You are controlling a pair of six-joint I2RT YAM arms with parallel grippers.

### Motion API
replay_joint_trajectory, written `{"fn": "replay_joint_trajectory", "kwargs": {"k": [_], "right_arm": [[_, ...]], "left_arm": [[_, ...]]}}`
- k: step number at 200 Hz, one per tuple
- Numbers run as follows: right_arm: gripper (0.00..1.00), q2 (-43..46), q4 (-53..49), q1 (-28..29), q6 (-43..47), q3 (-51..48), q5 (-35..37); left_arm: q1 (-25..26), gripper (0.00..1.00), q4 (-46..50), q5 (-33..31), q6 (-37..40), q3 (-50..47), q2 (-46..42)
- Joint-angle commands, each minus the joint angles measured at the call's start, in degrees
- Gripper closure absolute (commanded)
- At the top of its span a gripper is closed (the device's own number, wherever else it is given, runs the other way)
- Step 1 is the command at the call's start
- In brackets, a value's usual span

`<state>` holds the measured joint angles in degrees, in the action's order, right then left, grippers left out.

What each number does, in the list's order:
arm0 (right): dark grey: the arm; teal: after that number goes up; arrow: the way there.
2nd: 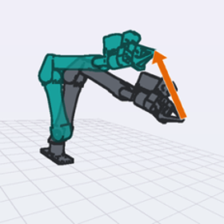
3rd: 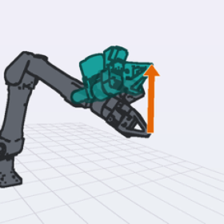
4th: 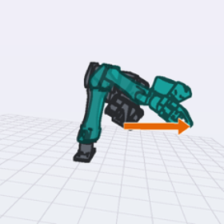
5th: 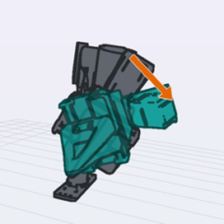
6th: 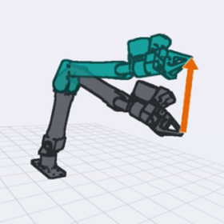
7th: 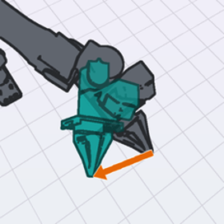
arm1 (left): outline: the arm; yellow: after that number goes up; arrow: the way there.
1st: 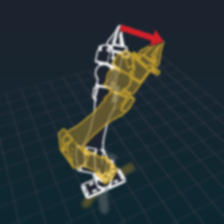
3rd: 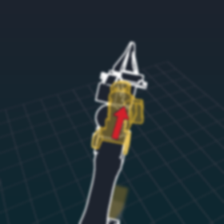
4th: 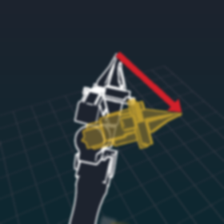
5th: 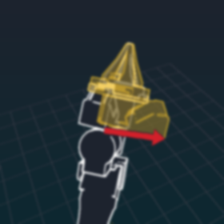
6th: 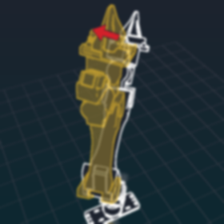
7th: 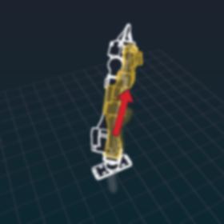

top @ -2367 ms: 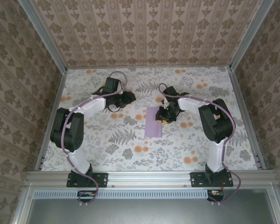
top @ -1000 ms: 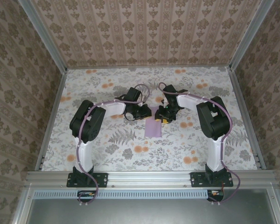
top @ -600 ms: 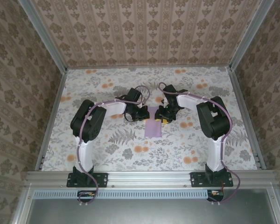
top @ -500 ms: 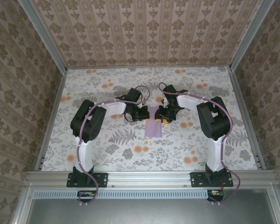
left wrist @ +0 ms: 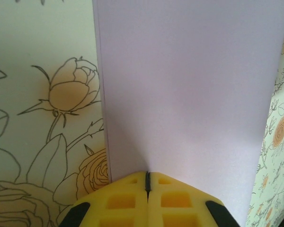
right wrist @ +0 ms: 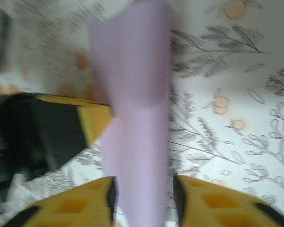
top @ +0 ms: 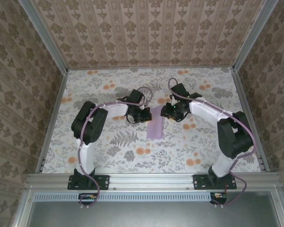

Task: Fold a paper plane with a square sheet of paper (pick it up from the middle)
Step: Fold the square sheet of paper in half at the center of the table.

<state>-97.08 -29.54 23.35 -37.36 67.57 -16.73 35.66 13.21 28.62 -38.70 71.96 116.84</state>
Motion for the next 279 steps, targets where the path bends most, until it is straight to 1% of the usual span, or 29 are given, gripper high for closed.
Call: {"fn": "replay_joint_trajectory", "kwargs": {"k": [1, 7, 11, 12, 17, 33, 48, 87, 126, 188, 250, 279], "right_arm": [[0.74, -1.4, 3.7, 2.4, -3.2, -0.5, -0.3], [0.81, -2.5, 4.2, 3.2, -3.2, 0.2, -0.3], [0.84, -2.9, 4.3, 3.5, -3.3, 0.5, -0.1], [0.86, -3.2, 4.3, 3.7, -3.3, 0.7, 0.0], [0.89, -4.1, 4.5, 4.1, -3.5, 1.2, 0.2], [0.97, -7.0, 5.0, 5.2, -4.0, 2.7, 0.2], [1.00, -9.3, 5.4, 5.6, -4.5, 3.7, 0.2], [1.00, -12.7, 7.1, 5.8, -4.8, 5.1, -0.1], [1.00, -15.3, 6.6, 5.8, -4.7, 6.3, 0.4], [1.00, -16.8, 7.2, 4.2, -3.3, 4.2, 0.8], [1.00, -13.9, 9.5, 1.1, -0.7, -2.5, 0.0], [1.00, -10.7, 10.5, -1.1, 1.3, -6.5, -0.6]], "left_arm": [[0.3, 1.00, 7.0, -7.4, 1.3, -3.9, 3.0], [0.3, 1.00, 6.8, -7.6, 1.2, -4.1, 3.0], [0.3, 1.00, 6.6, -7.8, 1.1, -4.2, 3.0], [0.3, 1.00, 6.5, -7.8, 1.1, -4.3, 3.0], [0.3, 1.00, 6.4, -7.9, 1.0, -4.4, 2.9], [0.3, 1.00, 6.3, -8.0, 1.0, -4.5, 2.9], [0.4, 1.00, 6.2, -8.1, 0.8, -4.7, 2.8], [0.6, 1.00, 6.4, -8.1, 0.8, -4.8, 3.1], [0.6, 1.00, 6.5, -8.3, 0.2, -4.8, 3.6], [0.6, 1.00, 8.2, -10.4, -0.7, -5.1, 4.8], [0.5, 1.00, 8.3, -11.6, -0.8, -7.1, 5.8], [0.2, 1.00, 8.1, -11.9, -0.9, -8.1, 6.1]]}}
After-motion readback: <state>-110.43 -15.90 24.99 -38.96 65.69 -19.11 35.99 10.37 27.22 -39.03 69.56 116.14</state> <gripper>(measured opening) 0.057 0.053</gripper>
